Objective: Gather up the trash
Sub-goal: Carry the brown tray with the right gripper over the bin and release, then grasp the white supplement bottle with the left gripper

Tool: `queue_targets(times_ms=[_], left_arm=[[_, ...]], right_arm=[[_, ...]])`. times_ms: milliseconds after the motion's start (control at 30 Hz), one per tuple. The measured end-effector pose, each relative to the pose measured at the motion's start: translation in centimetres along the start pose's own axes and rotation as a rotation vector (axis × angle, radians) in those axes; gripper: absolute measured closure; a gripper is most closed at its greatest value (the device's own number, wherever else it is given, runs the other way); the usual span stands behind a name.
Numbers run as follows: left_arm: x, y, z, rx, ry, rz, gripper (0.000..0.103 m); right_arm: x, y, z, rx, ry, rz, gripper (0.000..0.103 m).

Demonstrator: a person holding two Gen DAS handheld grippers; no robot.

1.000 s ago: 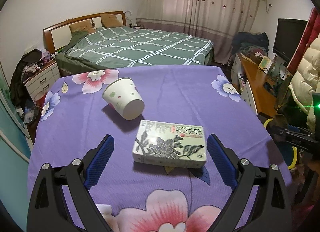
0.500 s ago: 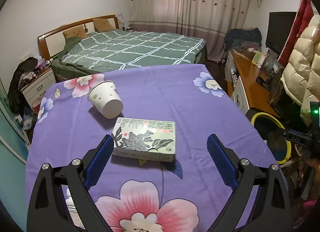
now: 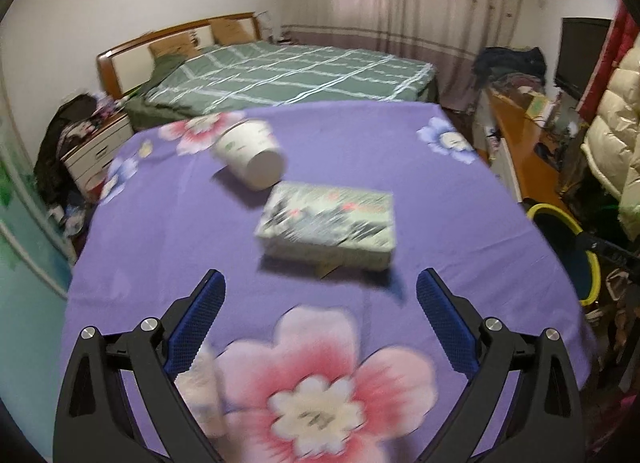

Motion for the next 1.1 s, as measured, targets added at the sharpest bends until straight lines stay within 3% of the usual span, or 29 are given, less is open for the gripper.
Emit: queue_targets(times_ms=[267, 533, 967, 1100], left_arm=[[0.2, 4.7, -6.7, 0.079, -0.108, -0.068, 0.008], [-1.2, 7.5, -8.0, 0.086, -0.121, -0.127, 0.010], [-2.5, 7.4, -8.3, 0.127, -0.122, -0.152, 0.037], [-3.0, 7.4, -8.2, 0.126, -0.106, -0.165, 0.055]], right_arm=[[-0.5, 0.6, -3.6, 0.072, -0.052, -0.022, 0.024], [0.5, 1.1, -6.5, 0.135, -0.084, -0.019, 0.024], [0.6, 1.8, -8.0, 0.176, -0.109, -0.033, 0.024], [0.5, 1.8, -8.0, 0.176, -0.111, -0.035, 0.024]])
Point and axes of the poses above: each gripper's, at about its wrist camera, not at the fingertips, and x roughly against the way its jaws point, z to its right, y to its underside, the point moved 3 cm from there along -x, roughly the way its jaws point, and after that the axes turned 7 degrees about -y, right-handed, at the moved point
